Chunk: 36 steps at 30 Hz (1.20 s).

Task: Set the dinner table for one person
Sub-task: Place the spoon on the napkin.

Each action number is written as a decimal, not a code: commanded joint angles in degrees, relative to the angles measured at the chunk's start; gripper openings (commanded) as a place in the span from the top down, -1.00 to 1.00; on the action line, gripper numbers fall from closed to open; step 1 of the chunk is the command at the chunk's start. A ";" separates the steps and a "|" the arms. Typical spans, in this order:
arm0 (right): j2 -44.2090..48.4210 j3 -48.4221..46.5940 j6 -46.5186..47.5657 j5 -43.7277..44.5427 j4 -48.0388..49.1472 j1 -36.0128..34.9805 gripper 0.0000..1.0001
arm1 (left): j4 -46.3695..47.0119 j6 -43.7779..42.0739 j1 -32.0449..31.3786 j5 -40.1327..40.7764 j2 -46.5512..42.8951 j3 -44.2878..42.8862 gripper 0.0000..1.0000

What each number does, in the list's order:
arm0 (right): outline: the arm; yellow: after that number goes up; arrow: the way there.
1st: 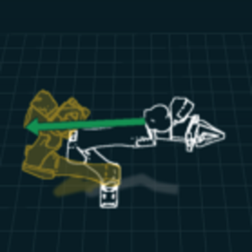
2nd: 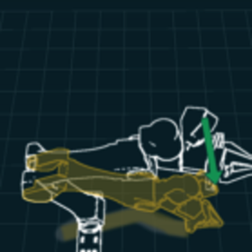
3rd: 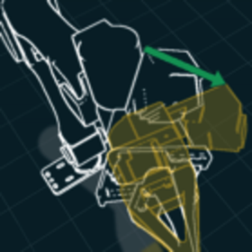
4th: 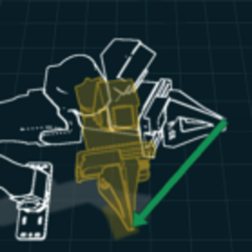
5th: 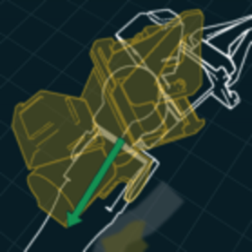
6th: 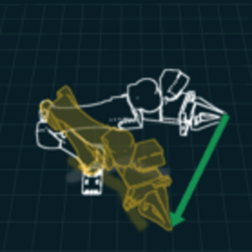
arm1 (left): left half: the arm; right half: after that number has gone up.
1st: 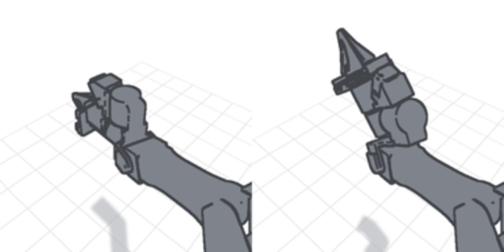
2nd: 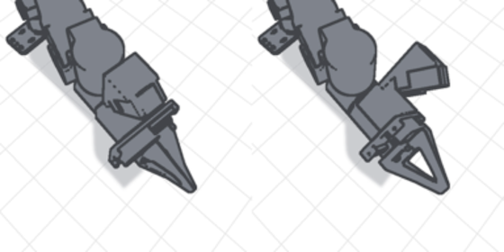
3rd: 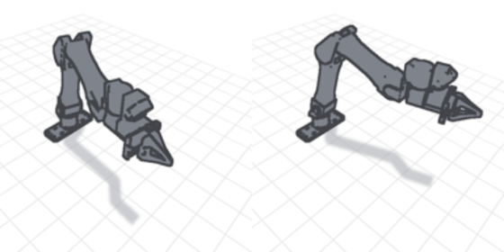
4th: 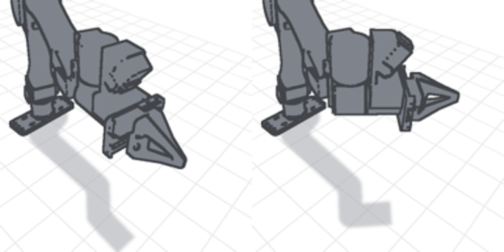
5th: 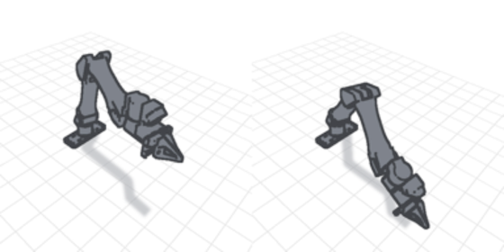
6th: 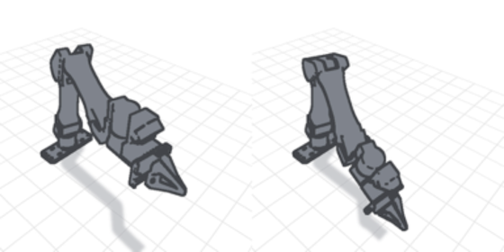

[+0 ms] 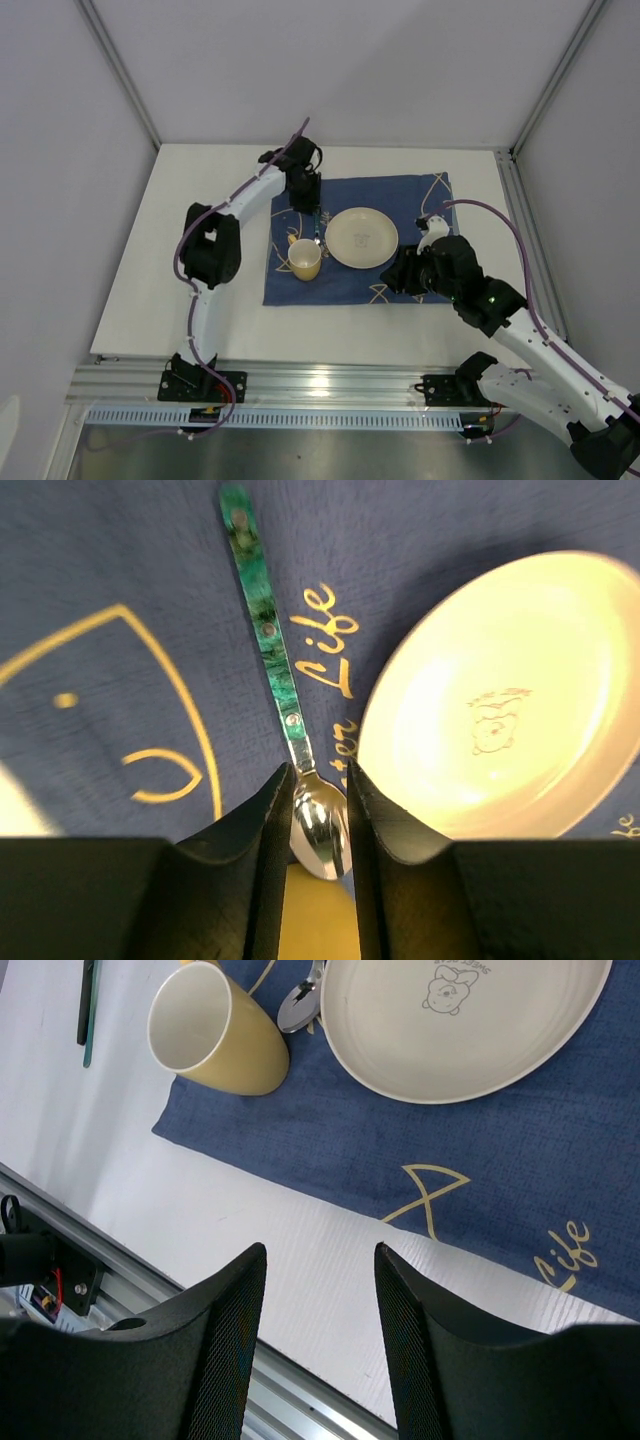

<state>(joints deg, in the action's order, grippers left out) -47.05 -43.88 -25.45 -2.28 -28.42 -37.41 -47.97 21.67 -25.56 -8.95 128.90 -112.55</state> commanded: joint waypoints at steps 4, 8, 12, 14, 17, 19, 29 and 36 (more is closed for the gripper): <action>-1.20 0.28 0.32 -0.79 2.85 -0.30 -0.04 | 6.48 -3.39 -0.63 11.12 -13.67 2.42 0.36; -2.69 0.46 0.40 -1.23 4.25 -0.30 -0.08 | 6.65 -6.28 -1.24 21.58 -19.82 2.69 0.36; -5.59 -1.03 0.67 -1.32 4.52 -0.30 -0.10 | 4.64 -10.50 -2.12 34.33 -23.87 1.29 0.35; -7.43 -2.17 1.10 -1.41 4.69 -0.30 -0.10 | 3.15 -10.69 -2.12 39.70 -24.75 -1.26 0.19; -8.58 -3.05 1.72 -1.06 5.74 -0.38 -0.12 | 0.68 -6.04 -1.60 45.86 -26.24 0.22 -0.99; -8.94 -3.32 1.81 -0.71 6.54 -0.38 -0.14 | 1.64 -4.97 -0.46 41.25 -27.47 3.89 -0.99; -9.03 -6.39 3.04 4.11 6.45 -1.17 -0.15 | 6.38 -1.20 2.53 38.13 -30.37 11.02 -0.99; -5.51 -7.36 5.23 10.54 6.46 -1.35 -0.17 | 22.38 -2.60 2.62 36.72 -40.74 27.18 -0.99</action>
<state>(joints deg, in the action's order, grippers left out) -53.74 -48.64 -22.20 3.64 -23.62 -38.41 -34.96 19.00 -23.22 28.53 93.97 -89.54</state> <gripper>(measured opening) 0.582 0.993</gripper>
